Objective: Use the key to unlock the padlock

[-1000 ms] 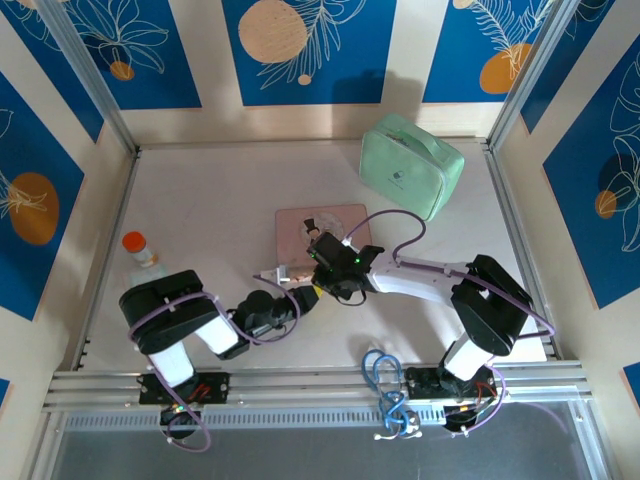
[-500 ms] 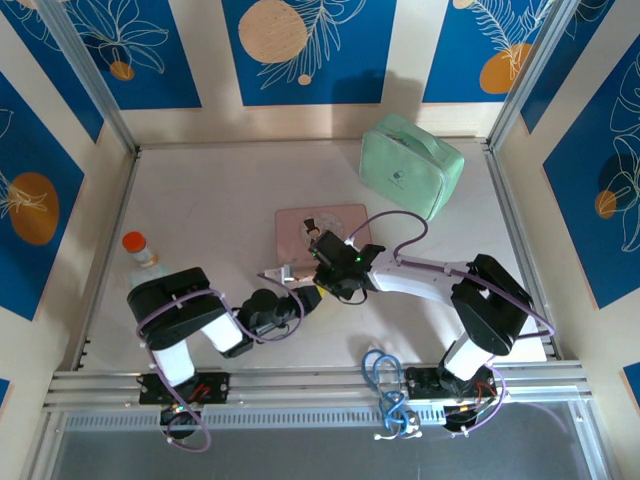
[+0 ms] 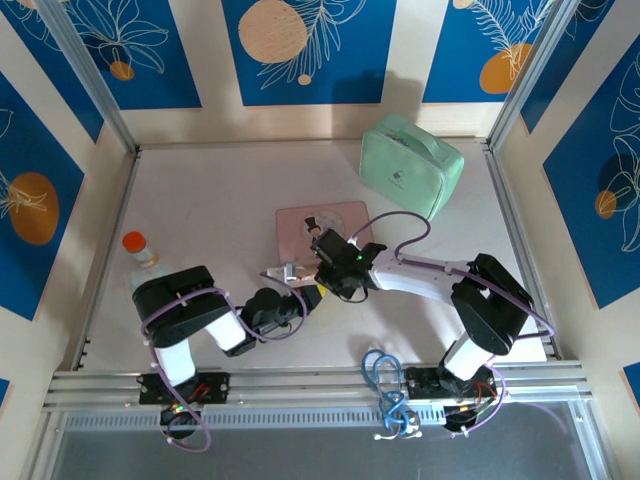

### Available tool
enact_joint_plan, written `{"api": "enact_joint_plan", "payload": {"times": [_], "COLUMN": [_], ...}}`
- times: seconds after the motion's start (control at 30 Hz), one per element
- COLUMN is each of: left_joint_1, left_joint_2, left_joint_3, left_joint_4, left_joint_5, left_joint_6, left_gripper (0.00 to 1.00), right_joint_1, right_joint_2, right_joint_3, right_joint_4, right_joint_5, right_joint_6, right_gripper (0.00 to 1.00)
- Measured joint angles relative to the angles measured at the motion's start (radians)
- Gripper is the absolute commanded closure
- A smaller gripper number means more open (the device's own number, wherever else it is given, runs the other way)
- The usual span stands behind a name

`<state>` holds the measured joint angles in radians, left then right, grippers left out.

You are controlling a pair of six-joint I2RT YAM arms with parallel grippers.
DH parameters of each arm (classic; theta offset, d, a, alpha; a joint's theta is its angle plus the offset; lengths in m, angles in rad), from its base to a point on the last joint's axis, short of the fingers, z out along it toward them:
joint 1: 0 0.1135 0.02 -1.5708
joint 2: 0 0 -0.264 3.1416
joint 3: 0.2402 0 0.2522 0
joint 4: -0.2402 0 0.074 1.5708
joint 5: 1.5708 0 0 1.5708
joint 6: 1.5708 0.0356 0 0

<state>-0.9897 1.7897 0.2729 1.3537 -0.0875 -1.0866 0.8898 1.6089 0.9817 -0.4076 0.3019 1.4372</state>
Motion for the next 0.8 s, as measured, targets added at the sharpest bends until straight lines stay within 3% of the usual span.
{"api": "enact_joint_plan", "payload": {"times": [0.2,0.33,0.57,0.8], "left_joint_1": [-0.011,-0.055,-0.206,-0.349], "left_joint_2": [-0.017,-0.119,-0.208,-0.065], "left_joint_3": [0.003,0.029,0.190,0.351], "left_joint_4": [-0.032,-0.219,-0.639,-0.791], "left_joint_5": [-0.032,-0.119,-0.427,-0.794], "left_joint_6": [0.058,0.170,0.473,0.787], "left_gripper": [1.00,1.00,1.00,1.00], "right_joint_1": [-0.006,-0.018,-0.045,-0.071], "right_joint_2": [0.000,0.000,0.000,-0.002], "right_joint_3": [0.000,0.000,0.032,0.031], "right_joint_4": [-0.001,-0.002,-0.079,-0.106], "right_joint_5": [-0.016,-0.052,-0.100,-0.130], "right_joint_6": [0.012,0.019,0.023,0.020], "right_gripper": [1.00,1.00,1.00,1.00]}}
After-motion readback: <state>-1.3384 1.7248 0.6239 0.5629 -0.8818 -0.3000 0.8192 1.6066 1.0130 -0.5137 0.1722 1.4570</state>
